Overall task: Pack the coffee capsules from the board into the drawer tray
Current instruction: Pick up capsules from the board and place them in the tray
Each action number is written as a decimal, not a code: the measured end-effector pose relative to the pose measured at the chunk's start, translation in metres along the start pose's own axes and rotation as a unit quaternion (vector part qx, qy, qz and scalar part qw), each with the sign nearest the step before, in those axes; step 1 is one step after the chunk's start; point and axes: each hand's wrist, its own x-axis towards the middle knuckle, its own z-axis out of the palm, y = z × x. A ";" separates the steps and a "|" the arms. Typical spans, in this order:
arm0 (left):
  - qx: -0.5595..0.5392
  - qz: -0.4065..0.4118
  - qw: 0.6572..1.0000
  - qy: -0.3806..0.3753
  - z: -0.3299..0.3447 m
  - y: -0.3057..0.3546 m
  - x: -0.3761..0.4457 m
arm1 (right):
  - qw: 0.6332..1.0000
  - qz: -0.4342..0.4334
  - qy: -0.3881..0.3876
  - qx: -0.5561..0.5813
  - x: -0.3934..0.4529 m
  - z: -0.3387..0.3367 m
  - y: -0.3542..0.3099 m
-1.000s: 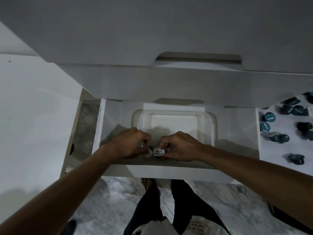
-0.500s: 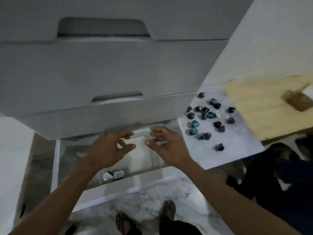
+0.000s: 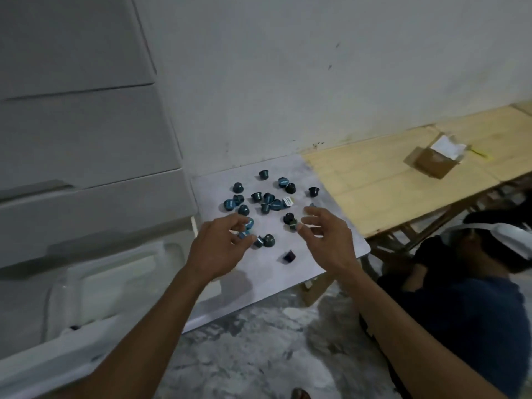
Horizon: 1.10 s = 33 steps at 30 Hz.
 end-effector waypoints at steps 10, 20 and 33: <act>0.014 -0.222 0.974 0.047 0.094 -0.018 0.012 | 0.993 0.058 -0.094 -0.044 0.044 -0.020 0.063; 0.000 -0.295 0.954 0.050 0.148 -0.055 0.065 | 0.946 0.073 -0.253 -0.187 0.059 0.046 0.124; 0.072 -0.314 0.939 0.120 0.194 -0.074 0.089 | 0.957 -0.049 -0.228 -0.173 0.069 0.085 0.174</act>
